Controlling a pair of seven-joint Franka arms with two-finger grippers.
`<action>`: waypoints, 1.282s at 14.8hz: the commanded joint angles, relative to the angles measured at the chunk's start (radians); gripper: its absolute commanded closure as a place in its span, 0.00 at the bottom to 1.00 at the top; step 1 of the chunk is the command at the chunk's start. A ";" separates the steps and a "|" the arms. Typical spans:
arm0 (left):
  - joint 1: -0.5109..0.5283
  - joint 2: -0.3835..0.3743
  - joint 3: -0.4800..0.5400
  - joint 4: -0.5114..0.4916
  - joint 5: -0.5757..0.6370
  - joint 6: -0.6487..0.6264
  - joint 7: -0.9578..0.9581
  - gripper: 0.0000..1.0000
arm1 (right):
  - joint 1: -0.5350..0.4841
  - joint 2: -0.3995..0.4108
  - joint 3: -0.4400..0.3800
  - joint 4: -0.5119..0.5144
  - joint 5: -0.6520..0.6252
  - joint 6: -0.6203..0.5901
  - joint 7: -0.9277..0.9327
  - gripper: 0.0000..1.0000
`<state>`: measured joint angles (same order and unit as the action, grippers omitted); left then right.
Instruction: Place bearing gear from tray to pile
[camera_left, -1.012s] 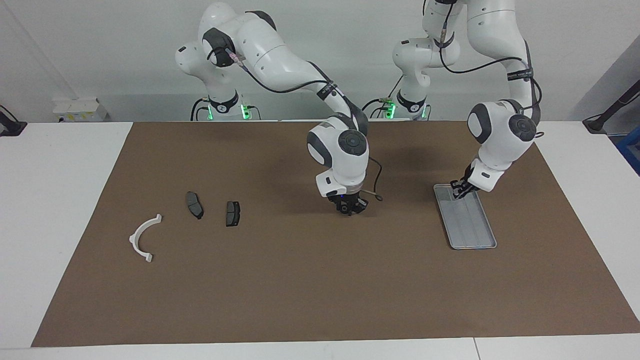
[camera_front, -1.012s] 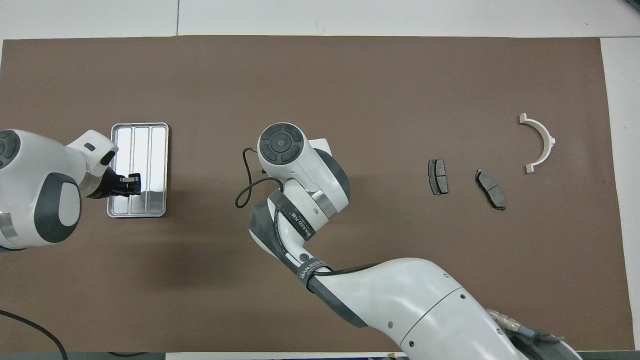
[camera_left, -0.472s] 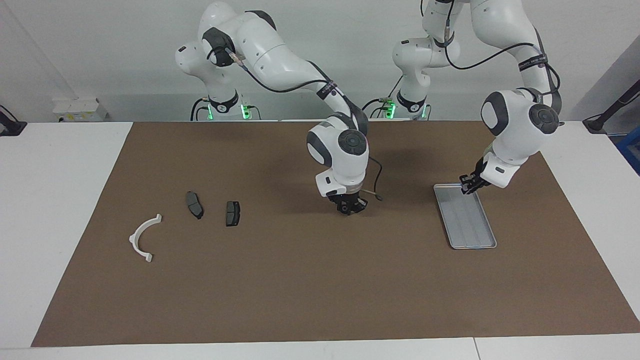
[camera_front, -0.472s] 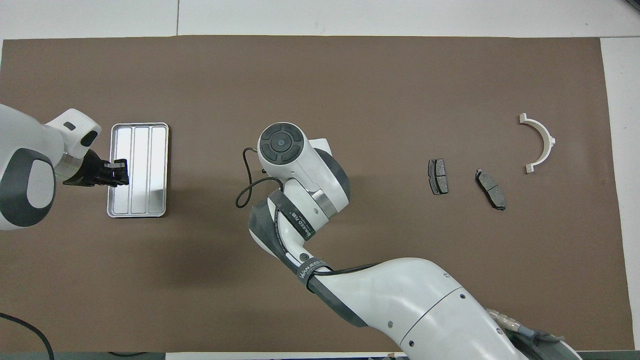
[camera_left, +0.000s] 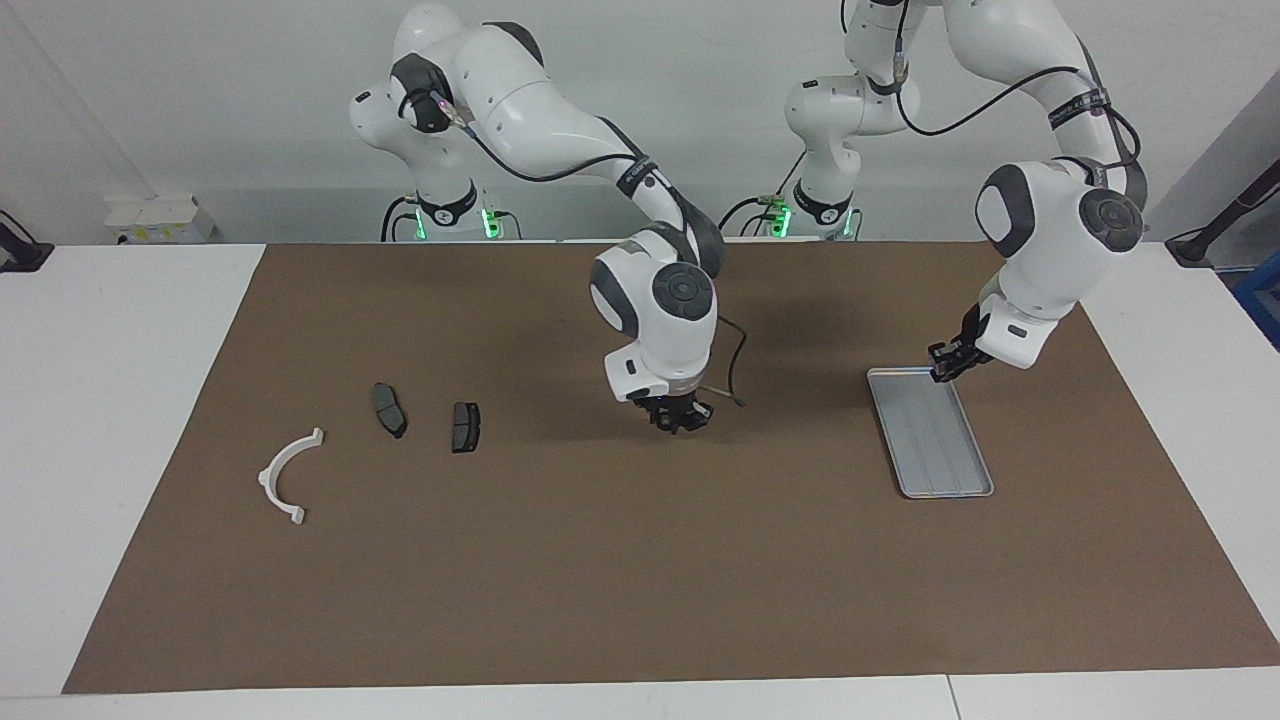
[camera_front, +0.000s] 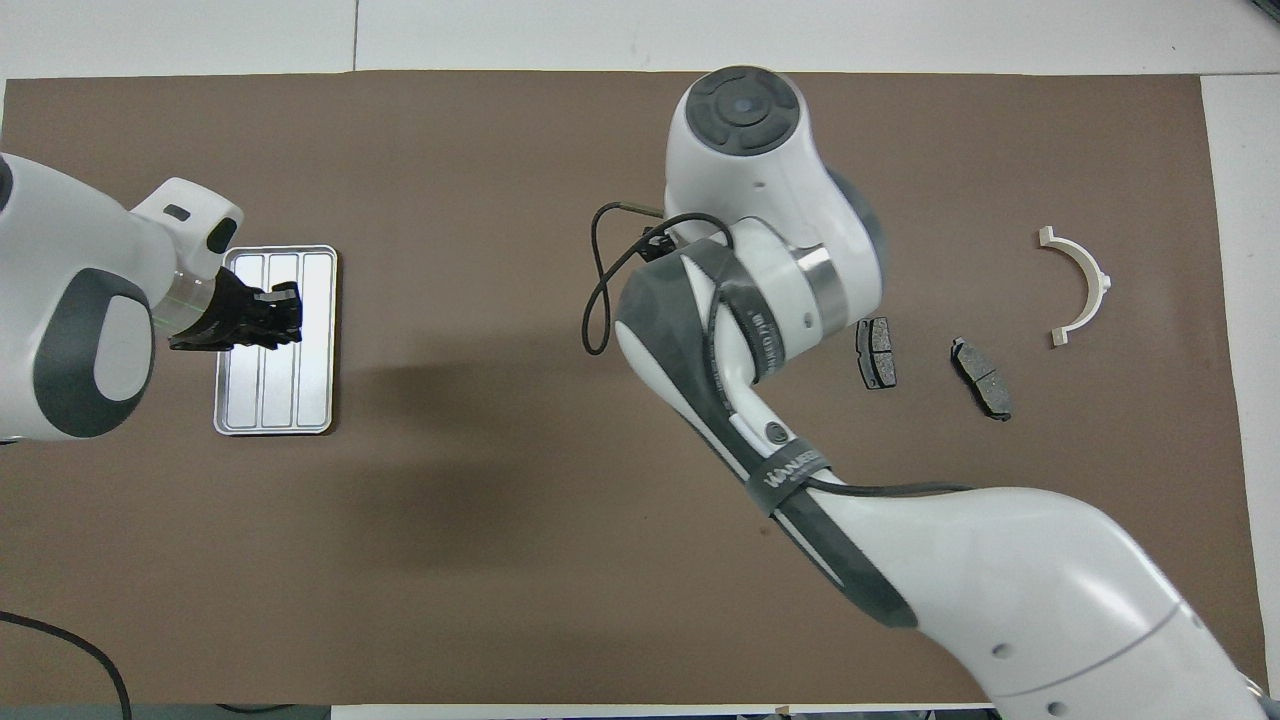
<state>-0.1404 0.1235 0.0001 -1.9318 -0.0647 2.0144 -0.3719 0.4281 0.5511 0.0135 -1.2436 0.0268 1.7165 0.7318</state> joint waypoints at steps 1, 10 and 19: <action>-0.167 0.048 0.012 0.005 -0.014 0.098 -0.236 1.00 | -0.090 -0.077 0.002 -0.022 -0.002 -0.076 -0.318 1.00; -0.453 0.314 0.014 0.134 -0.014 0.325 -0.558 1.00 | -0.399 -0.100 0.000 -0.233 -0.051 0.145 -0.917 1.00; -0.487 0.364 0.023 0.166 -0.001 0.285 -0.607 0.00 | -0.446 -0.002 -0.001 -0.424 -0.082 0.552 -0.940 1.00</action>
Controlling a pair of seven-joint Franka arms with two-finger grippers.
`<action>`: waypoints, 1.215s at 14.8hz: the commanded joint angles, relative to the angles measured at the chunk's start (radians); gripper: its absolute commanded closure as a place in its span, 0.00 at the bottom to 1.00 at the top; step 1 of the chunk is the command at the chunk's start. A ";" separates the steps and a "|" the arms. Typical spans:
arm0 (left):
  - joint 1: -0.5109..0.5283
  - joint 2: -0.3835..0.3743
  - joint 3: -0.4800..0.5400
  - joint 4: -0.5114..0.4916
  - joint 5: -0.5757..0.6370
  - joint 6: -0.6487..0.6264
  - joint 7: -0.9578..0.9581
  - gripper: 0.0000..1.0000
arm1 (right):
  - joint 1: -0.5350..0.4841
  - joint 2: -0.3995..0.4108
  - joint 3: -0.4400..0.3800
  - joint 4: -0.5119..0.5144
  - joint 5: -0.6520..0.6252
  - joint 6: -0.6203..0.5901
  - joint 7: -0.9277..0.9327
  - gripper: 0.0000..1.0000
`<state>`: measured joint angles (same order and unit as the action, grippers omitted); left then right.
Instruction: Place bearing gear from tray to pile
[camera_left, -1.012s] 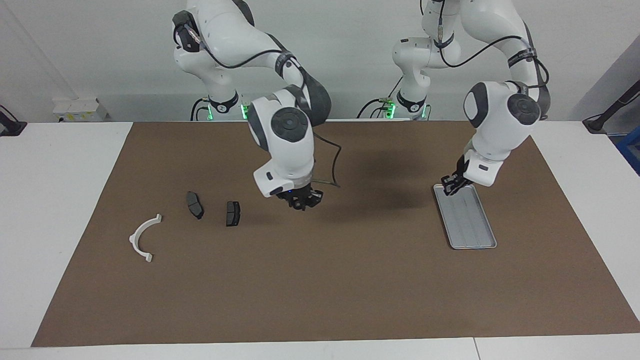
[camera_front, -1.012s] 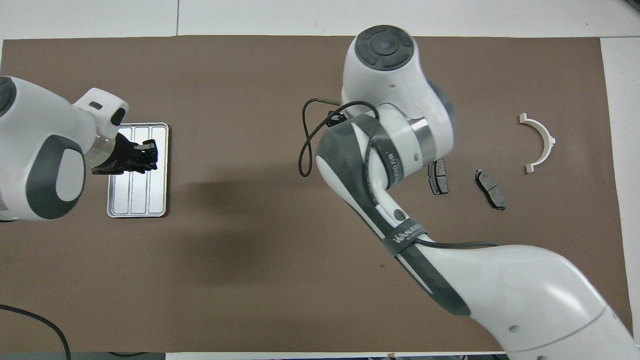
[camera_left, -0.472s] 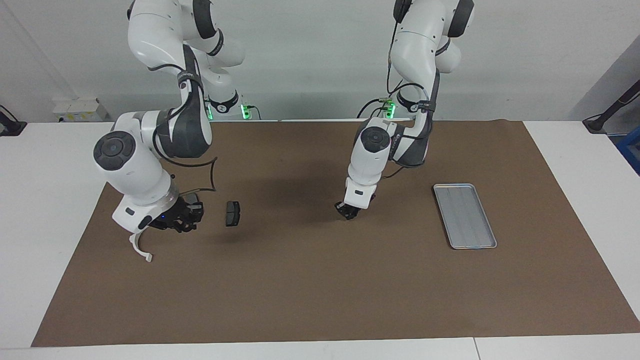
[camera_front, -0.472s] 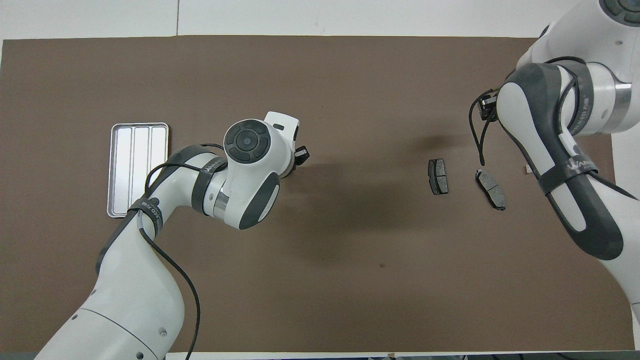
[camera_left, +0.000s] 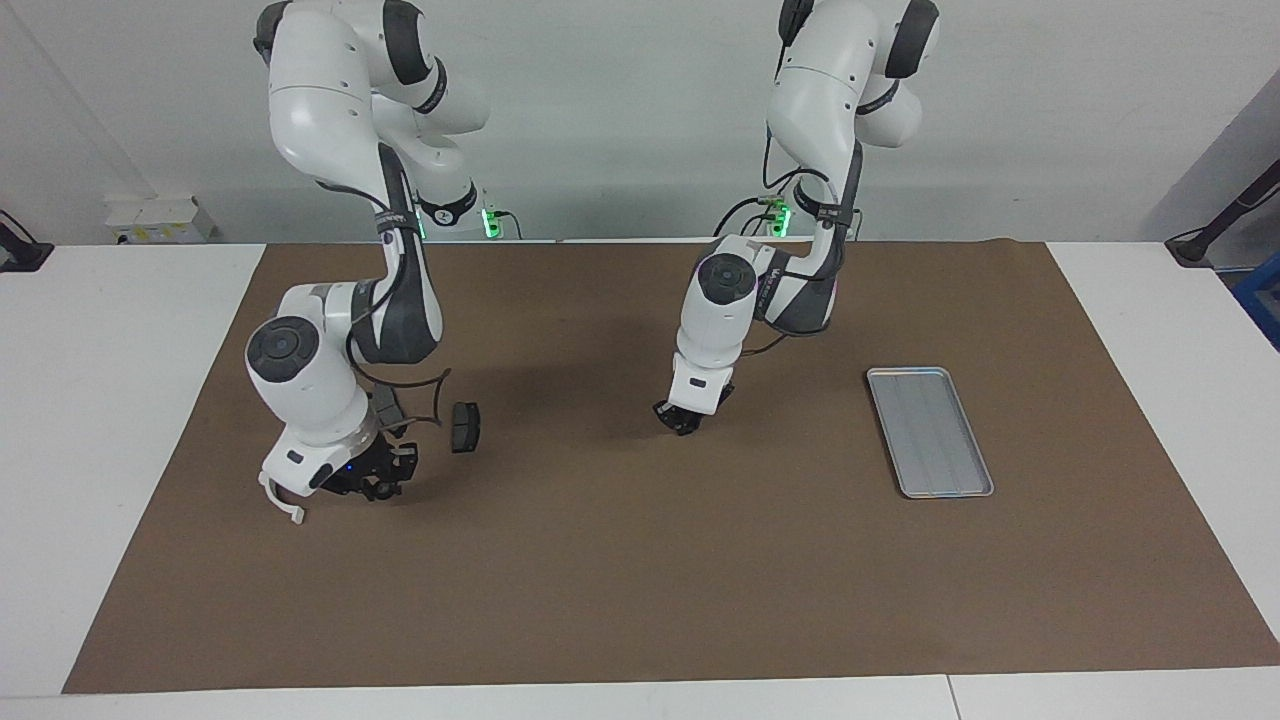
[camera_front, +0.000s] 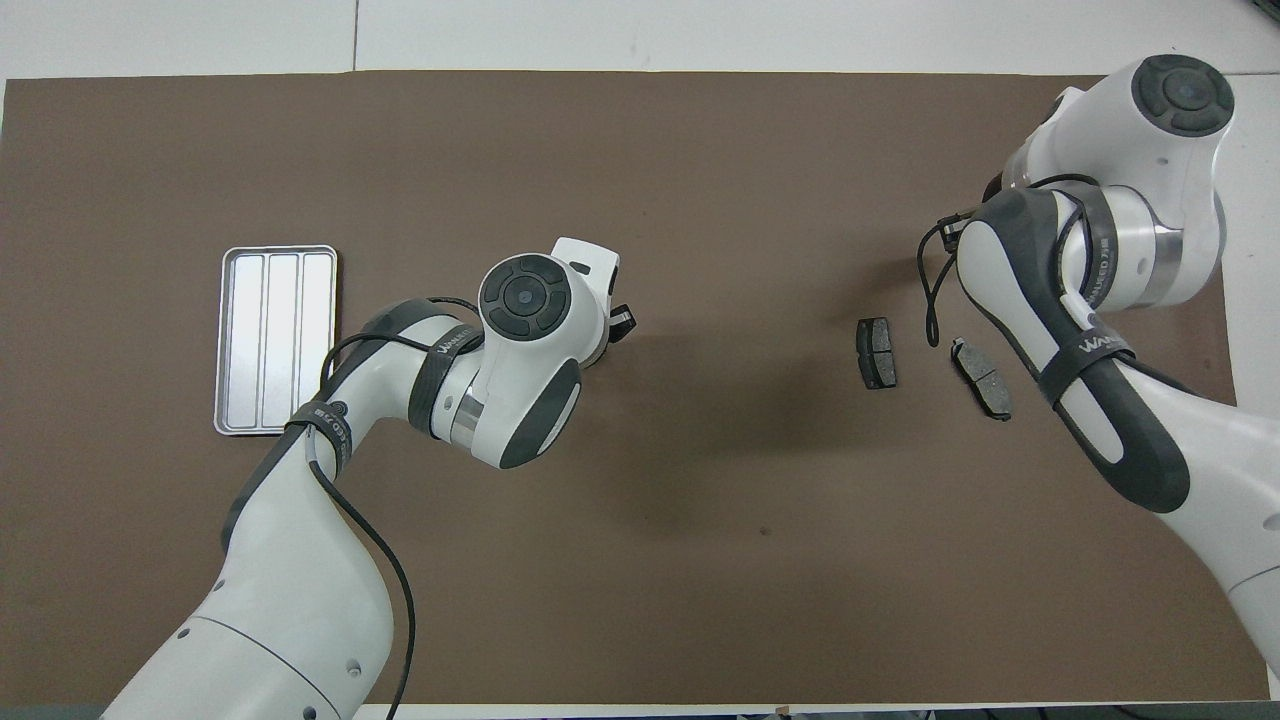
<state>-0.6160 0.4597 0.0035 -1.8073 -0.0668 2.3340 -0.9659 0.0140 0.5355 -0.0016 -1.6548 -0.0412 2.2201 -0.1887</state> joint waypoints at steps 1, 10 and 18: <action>-0.002 0.008 0.023 0.045 0.001 -0.073 -0.011 0.00 | -0.034 0.023 0.014 -0.016 -0.017 0.061 -0.020 1.00; 0.353 -0.389 0.026 0.022 0.009 -0.540 0.393 0.00 | -0.008 -0.038 0.028 0.001 -0.011 -0.058 0.047 0.00; 0.532 -0.509 0.015 0.019 0.009 -0.624 0.631 0.00 | 0.299 -0.121 0.044 0.104 0.032 -0.315 0.663 0.00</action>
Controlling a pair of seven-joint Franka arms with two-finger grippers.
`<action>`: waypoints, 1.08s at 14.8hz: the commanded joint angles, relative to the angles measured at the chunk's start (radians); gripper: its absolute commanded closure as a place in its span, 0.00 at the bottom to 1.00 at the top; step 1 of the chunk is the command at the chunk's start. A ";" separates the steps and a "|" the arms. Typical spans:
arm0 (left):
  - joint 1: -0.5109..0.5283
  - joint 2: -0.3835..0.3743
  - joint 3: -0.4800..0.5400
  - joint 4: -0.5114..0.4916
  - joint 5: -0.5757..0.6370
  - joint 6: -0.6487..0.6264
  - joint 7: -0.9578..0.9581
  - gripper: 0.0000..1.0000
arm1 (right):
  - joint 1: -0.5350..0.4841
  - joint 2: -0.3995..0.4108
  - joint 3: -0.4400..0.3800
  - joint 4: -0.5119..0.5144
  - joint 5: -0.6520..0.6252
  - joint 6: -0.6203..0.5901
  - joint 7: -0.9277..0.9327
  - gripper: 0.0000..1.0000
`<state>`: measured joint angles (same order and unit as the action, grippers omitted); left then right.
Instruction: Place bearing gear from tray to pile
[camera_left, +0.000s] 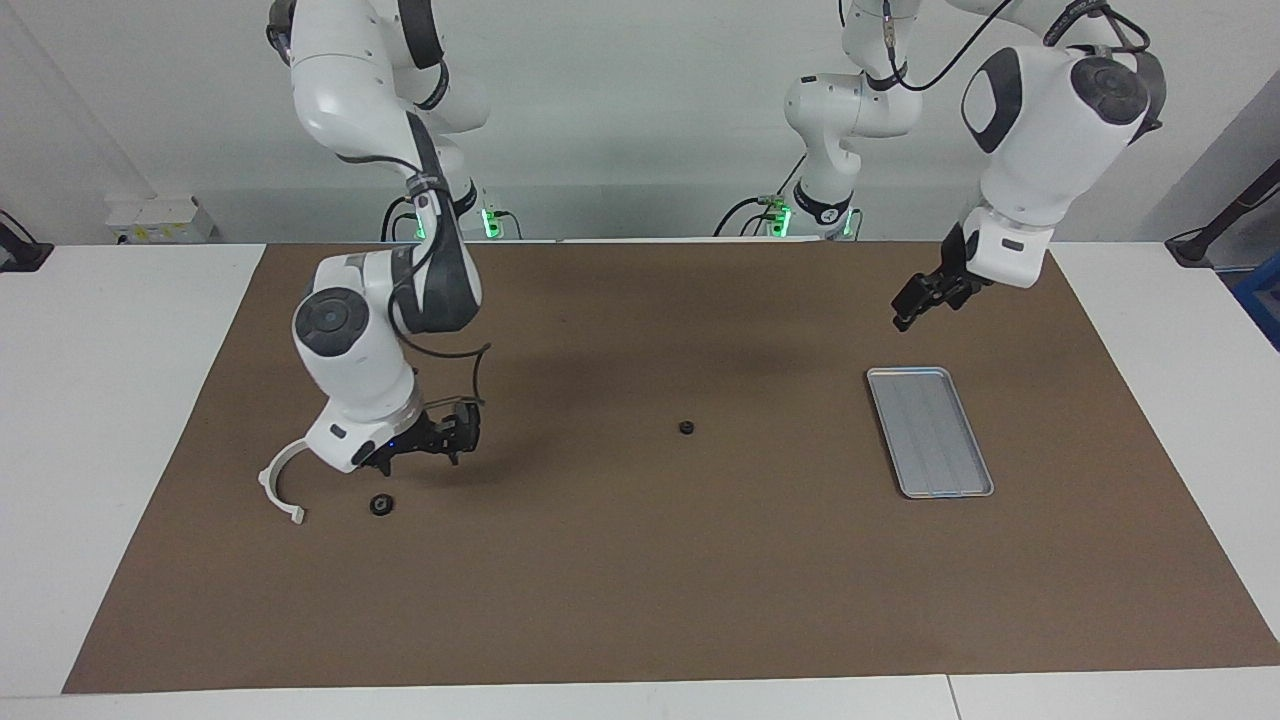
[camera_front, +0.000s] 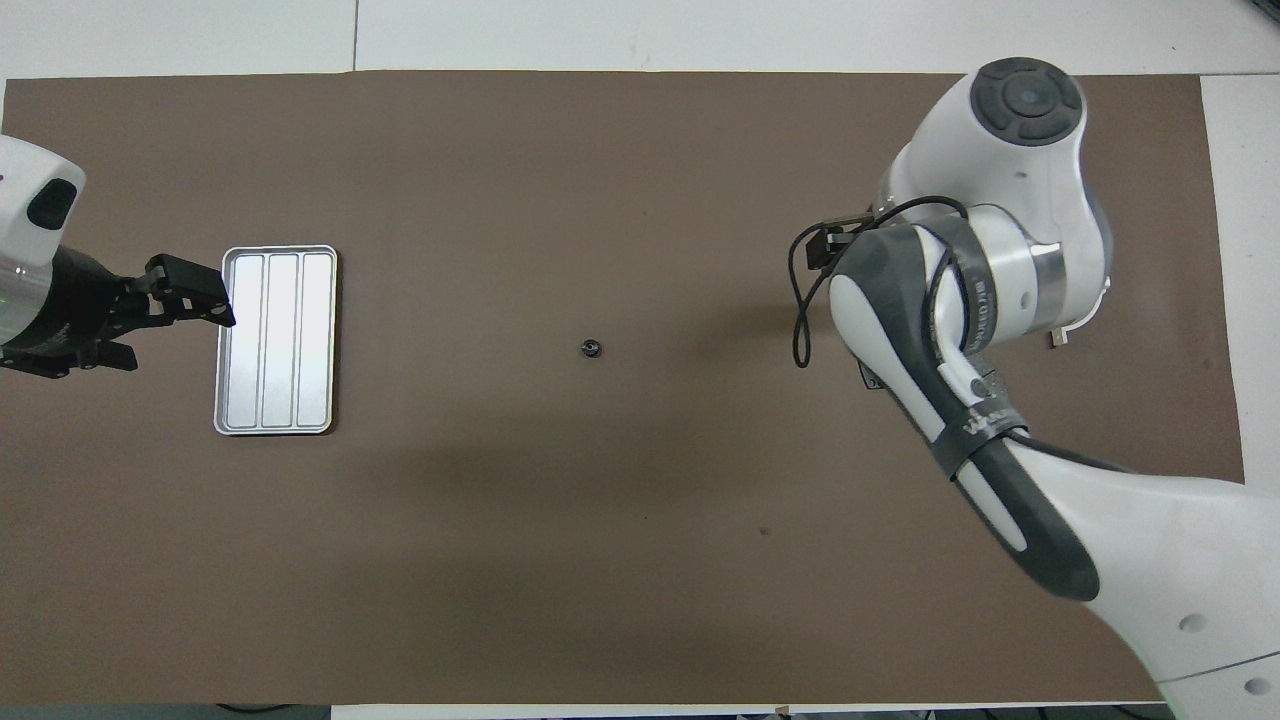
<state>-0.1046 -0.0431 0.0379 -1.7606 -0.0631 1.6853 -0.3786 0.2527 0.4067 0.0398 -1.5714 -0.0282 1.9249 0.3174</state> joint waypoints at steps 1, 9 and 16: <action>0.042 -0.003 -0.023 -0.020 0.006 0.024 0.075 0.00 | 0.115 0.006 0.003 0.019 0.020 -0.008 0.274 0.00; 0.106 0.019 -0.076 0.013 0.008 -0.039 0.086 0.00 | 0.367 0.197 0.008 0.190 -0.005 0.046 0.689 0.00; 0.105 0.014 -0.081 0.012 0.006 -0.039 0.073 0.00 | 0.372 0.294 0.008 0.228 -0.019 0.126 0.719 0.00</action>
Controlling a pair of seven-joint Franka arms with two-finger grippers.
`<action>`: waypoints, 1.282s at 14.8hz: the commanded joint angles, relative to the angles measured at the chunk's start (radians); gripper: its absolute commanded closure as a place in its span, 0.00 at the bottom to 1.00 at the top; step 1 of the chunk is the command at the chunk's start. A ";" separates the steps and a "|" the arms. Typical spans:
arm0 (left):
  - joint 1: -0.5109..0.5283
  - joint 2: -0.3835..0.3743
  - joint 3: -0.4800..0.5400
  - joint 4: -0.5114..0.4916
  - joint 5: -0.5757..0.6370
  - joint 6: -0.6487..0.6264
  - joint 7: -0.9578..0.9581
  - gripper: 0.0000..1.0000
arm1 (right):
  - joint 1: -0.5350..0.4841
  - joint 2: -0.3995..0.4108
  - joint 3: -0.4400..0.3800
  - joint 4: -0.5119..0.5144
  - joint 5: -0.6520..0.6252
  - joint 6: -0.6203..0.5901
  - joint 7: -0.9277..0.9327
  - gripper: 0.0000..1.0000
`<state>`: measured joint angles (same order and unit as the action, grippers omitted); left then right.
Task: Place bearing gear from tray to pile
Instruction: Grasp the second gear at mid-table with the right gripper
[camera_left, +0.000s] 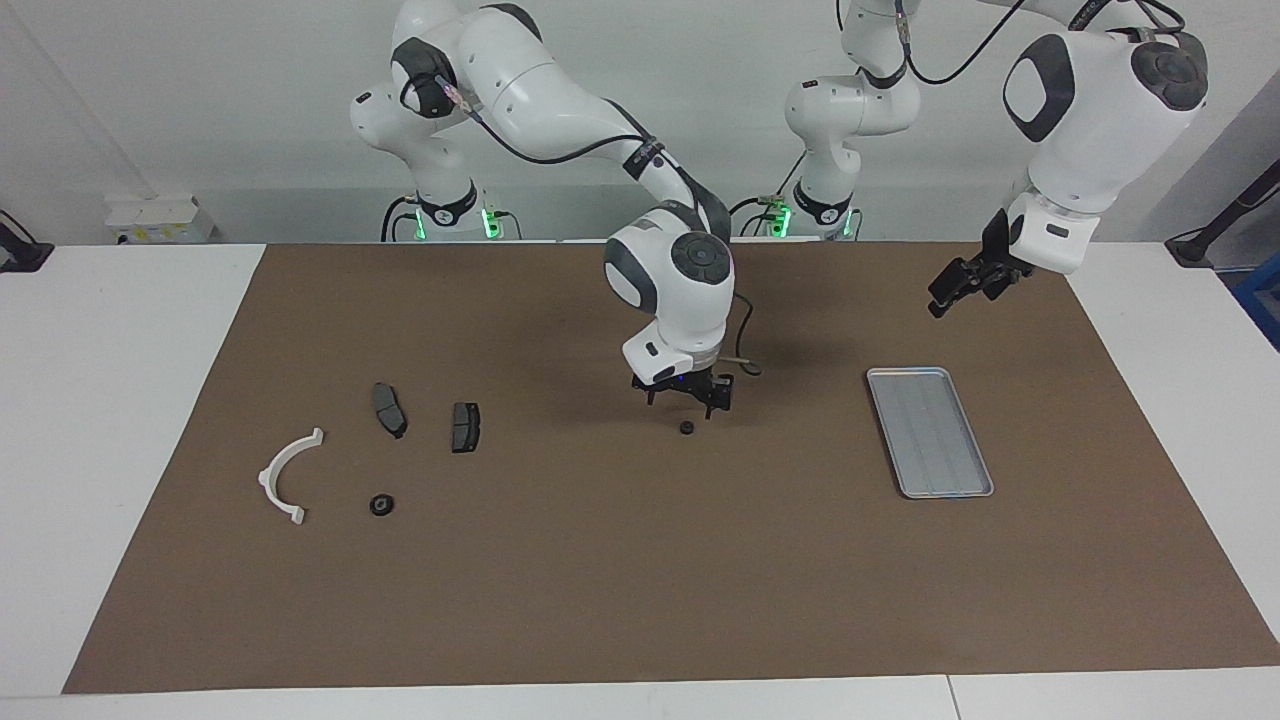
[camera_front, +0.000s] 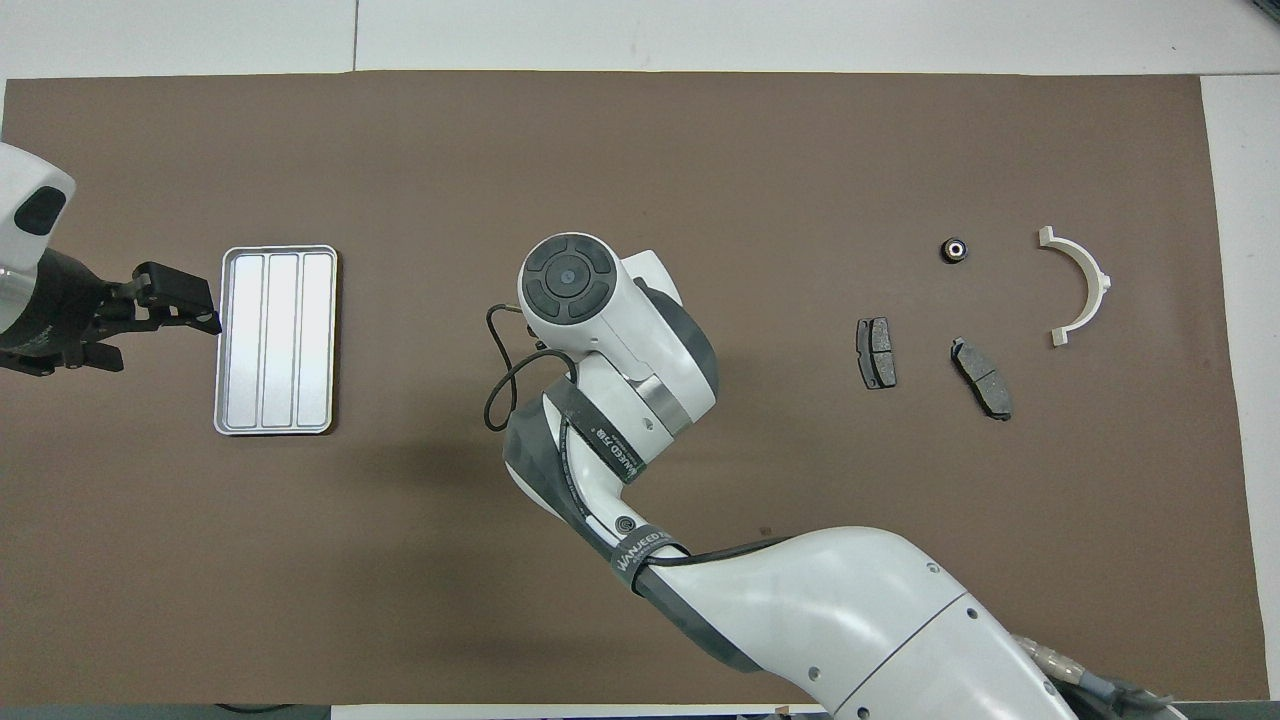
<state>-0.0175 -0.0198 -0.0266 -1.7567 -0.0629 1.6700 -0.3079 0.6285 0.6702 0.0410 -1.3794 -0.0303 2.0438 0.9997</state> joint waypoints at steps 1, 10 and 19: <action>0.019 -0.009 -0.015 0.006 0.006 -0.015 0.003 0.00 | -0.004 0.038 0.007 0.036 -0.017 0.009 0.057 0.00; 0.021 -0.006 -0.009 0.078 0.000 -0.077 0.050 0.00 | 0.010 0.052 0.008 0.004 -0.017 0.073 0.112 0.10; 0.021 -0.012 -0.012 0.085 0.000 -0.088 0.043 0.00 | 0.005 0.048 0.007 -0.040 -0.019 0.114 0.112 0.63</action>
<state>-0.0086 -0.0238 -0.0339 -1.6714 -0.0636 1.5983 -0.2735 0.6396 0.7168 0.0432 -1.3945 -0.0306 2.1354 1.0862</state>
